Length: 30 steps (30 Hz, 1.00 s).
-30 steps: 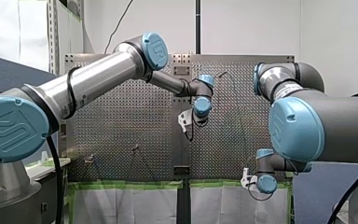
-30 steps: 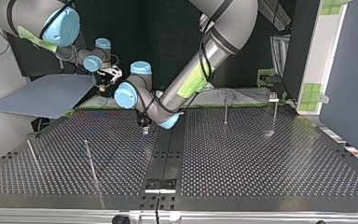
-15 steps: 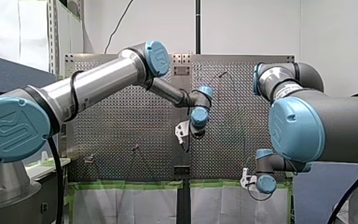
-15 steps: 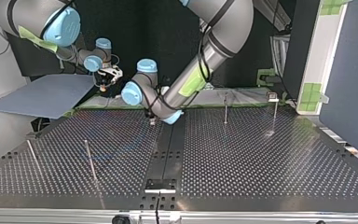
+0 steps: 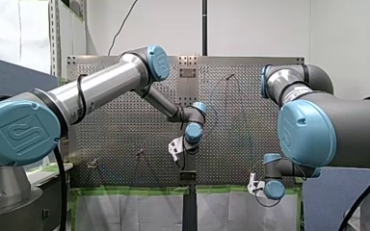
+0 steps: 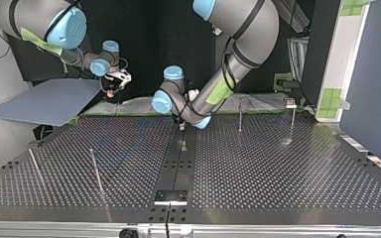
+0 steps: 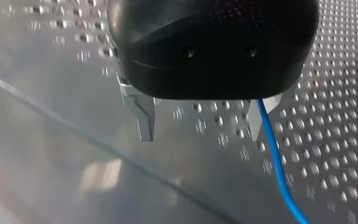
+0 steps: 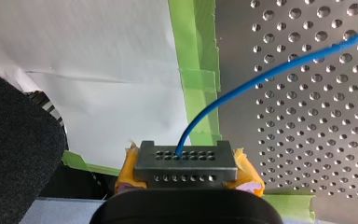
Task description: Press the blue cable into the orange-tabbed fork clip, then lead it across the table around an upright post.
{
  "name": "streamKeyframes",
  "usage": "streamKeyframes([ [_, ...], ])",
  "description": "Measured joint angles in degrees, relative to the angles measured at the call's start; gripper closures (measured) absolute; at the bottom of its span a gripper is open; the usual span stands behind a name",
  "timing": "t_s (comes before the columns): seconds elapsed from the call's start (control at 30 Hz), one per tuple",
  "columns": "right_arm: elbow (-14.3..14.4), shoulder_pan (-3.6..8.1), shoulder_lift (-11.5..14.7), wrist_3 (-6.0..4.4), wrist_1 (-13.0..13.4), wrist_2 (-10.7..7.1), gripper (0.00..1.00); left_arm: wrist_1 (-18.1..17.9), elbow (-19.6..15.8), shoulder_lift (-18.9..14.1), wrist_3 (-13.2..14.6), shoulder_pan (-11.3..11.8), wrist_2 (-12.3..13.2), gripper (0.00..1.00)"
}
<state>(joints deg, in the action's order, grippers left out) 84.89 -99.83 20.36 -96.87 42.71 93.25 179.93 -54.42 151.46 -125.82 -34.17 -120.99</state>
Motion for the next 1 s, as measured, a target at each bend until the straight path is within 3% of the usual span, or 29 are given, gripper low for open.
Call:
streamKeyframes([
  [0.43,0.0,-0.24,0.0,0.08,0.0,0.01,1.0,-2.1,-5.8,-0.1,-0.1,2.1,0.0,0.0],
  [0.83,0.0,-0.4,0.0,0.09,0.2,0.01,1.0,-7.7,-11.4,-0.4,1.2,2.9,-0.7,0.0],
  [1.0,0.0,-0.41,0.0,0.09,0.2,0.01,1.0,-9.7,-13.1,-1.5,2.2,3.1,0.3,0.0],
])
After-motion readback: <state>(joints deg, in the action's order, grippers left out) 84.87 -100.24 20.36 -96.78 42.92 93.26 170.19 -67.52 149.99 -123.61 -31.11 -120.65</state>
